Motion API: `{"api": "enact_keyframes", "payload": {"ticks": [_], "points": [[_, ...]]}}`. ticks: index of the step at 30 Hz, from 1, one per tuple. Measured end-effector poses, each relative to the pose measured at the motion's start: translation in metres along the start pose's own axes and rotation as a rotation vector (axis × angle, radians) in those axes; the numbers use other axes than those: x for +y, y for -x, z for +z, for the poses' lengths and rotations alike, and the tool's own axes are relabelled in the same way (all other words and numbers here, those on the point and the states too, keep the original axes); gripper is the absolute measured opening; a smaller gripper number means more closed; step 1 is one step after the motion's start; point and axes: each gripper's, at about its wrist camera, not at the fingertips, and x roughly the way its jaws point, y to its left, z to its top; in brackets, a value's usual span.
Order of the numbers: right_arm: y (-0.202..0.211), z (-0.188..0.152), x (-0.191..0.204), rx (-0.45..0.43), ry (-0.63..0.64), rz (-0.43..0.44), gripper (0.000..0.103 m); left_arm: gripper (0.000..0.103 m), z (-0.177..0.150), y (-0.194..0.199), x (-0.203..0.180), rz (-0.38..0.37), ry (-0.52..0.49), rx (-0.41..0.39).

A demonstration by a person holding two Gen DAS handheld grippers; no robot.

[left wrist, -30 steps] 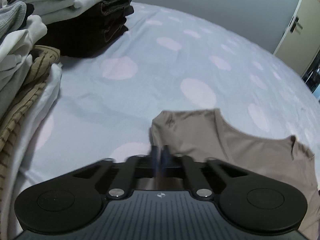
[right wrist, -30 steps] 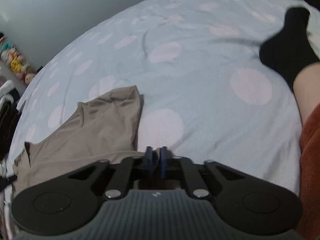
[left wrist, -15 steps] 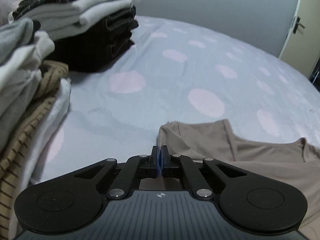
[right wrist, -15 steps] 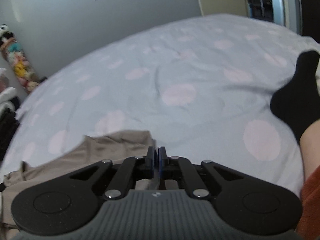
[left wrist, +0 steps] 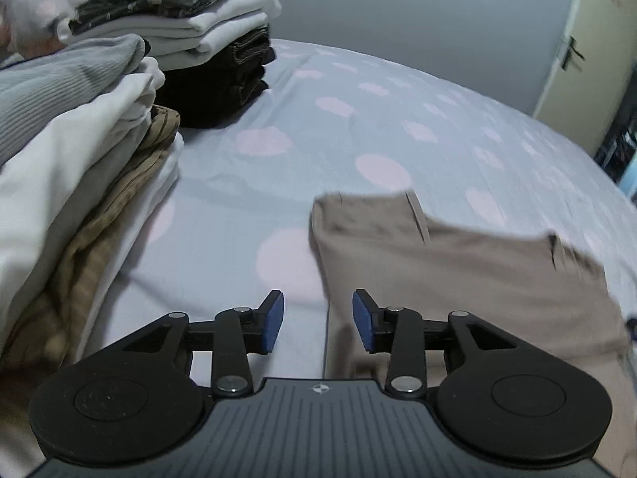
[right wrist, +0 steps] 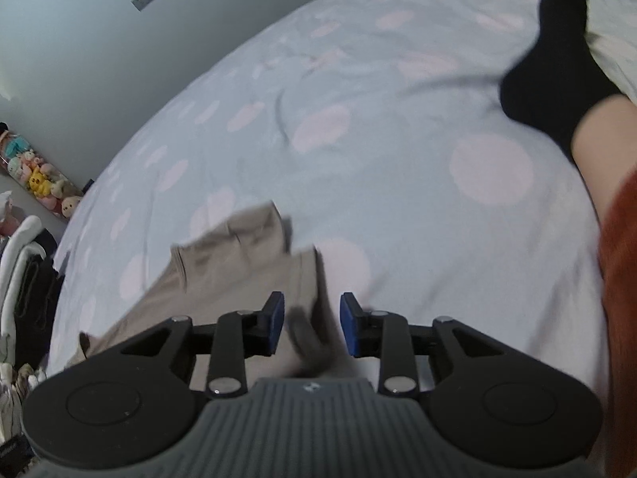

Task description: Fold clothes

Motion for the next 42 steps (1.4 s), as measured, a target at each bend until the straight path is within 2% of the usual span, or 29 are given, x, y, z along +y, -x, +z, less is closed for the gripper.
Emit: {"api": "enact_keyframes", "payload": {"ticks": [2,6,7,8,9,10,11,12,15,19,24,28,32,37,42], "points": [[-0.001,-0.006,-0.001,0.016,-0.005,-0.006,0.034,0.05,-0.012,0.004,-0.009,0.017,-0.064,-0.001],[-0.001,-0.01,0.001,0.014,0.014,-0.01,0.034,0.05,-0.029,-0.001,-0.032,0.096,-0.212,-0.002],[0.0,-0.012,0.002,0.012,0.028,-0.012,0.034,0.042,-0.03,-0.006,-0.036,0.113,-0.233,0.002],[0.0,-0.013,0.003,0.01,0.043,-0.015,0.034,0.026,-0.03,-0.013,-0.039,0.128,-0.247,0.007],[0.001,-0.014,0.003,0.008,0.057,-0.017,0.033,0.02,-0.031,-0.017,-0.04,0.131,-0.247,0.006],[0.002,-0.016,0.004,0.006,0.072,-0.02,0.026,0.006,-0.031,-0.018,-0.04,0.115,-0.231,0.0],[0.003,-0.017,0.005,0.004,0.086,-0.022,0.021,0.003,-0.031,-0.018,-0.04,0.101,-0.215,-0.008],[0.004,-0.018,0.006,0.001,0.1,-0.025,0.013,0.003,-0.03,-0.014,-0.039,0.104,-0.202,-0.025],[0.011,-0.018,0.009,-0.032,0.118,-0.016,0.003,0.002,-0.029,-0.009,-0.031,0.101,-0.143,-0.048],[0.012,-0.017,0.011,-0.027,0.12,0.023,0.003,0.003,-0.027,-0.015,-0.011,0.072,-0.021,-0.019],[0.0,-0.021,0.008,0.016,0.126,-0.038,0.002,0.003,-0.026,-0.022,0.013,0.038,0.124,0.016],[0.0,-0.019,0.003,0.021,0.112,-0.098,0.001,0.012,-0.028,-0.011,0.004,0.076,0.062,0.012],[0.007,-0.017,-0.003,0.02,0.074,-0.102,0.006,0.033,-0.031,0.0,-0.005,0.115,0.0,0.008],[0.017,-0.026,-0.001,0.047,0.103,-0.08,0.012,0.034,-0.045,0.028,-0.017,0.159,-0.057,0.008],[0.039,-0.053,0.004,0.046,0.213,-0.086,0.019,0.034,-0.071,0.06,-0.028,0.182,-0.059,0.024]]}}
